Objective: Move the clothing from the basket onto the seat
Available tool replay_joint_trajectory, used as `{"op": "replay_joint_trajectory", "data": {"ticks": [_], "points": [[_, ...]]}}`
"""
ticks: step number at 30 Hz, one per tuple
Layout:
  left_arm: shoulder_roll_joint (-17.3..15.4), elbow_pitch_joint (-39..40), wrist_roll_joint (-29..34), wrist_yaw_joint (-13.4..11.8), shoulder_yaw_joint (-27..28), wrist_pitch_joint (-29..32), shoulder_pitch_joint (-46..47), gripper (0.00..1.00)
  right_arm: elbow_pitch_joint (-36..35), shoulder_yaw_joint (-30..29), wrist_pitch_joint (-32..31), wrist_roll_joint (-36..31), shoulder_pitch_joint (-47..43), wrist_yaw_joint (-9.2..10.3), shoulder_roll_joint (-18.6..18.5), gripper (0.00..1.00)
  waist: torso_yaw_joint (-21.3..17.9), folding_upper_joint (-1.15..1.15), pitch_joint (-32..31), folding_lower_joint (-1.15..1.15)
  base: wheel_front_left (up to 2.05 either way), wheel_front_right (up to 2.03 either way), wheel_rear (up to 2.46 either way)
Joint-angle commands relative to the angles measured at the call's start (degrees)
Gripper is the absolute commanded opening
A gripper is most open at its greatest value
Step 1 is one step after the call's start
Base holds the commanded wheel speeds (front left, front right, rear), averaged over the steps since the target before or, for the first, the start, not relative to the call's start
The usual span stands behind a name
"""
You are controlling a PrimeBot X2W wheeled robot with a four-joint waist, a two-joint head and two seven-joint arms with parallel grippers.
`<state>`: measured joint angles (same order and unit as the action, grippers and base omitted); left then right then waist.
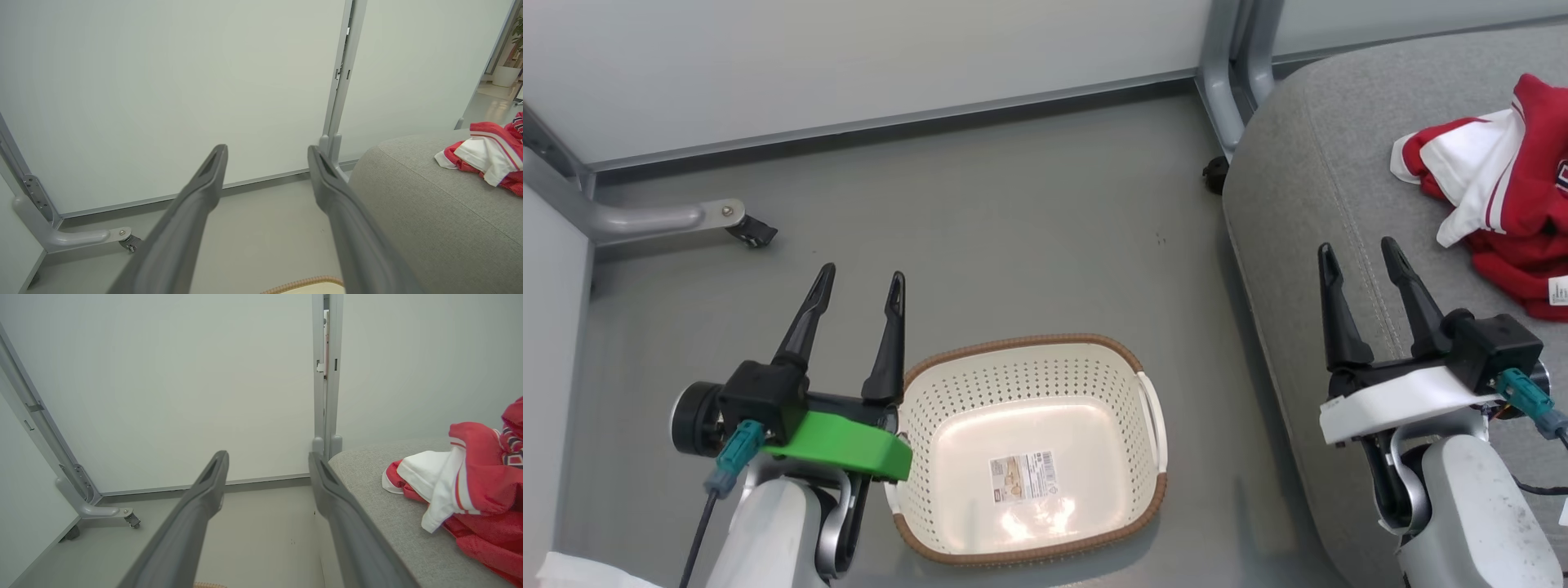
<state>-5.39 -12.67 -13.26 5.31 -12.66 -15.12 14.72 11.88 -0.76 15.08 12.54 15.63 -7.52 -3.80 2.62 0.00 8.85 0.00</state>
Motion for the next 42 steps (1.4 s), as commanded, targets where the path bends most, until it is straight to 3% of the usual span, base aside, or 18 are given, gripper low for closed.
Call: {"op": "replay_joint_trajectory", "data": {"ticks": [1, 15, 23, 42], "points": [[0.1, 0.2, 0.6, 0.2, 0.9, 0.0, -1.4, 1.0, -0.7, 0.4, 0.1, -0.5, -1.3, 0.06, 0.1, 1.0, 1.7, 0.0, -1.9, 0.0, 0.0, 0.0, 0.0], [1.2, 0.3, 2.1, 1.2, 6.0, 0.0, -6.9, 1.0, -5.1, 1.6, 0.1, 0.4, -10.5, 0.06, 0.8, 1.0, 4.0, 0.0, -7.1, 0.0, 0.0, 0.0, 0.0], [1.7, 0.8, 2.8, 0.5, 7.8, 0.0, -10.4, 1.0, -6.5, 2.0, 0.0, 1.2, -14.8, 0.06, 0.8, 1.0, 4.1, 0.0, -9.5, 0.0, 0.0, 0.0, 0.0], [2.1, 0.7, 4.5, 0.2, 7.6, 0.0, -12.1, 1.0, -9.3, 2.1, -2.3, 0.0, -16.5, 0.06, 0.8, 1.0, 4.8, 0.0, -10.0, 0.0, 0.0, 0.0, 0.0]]}}
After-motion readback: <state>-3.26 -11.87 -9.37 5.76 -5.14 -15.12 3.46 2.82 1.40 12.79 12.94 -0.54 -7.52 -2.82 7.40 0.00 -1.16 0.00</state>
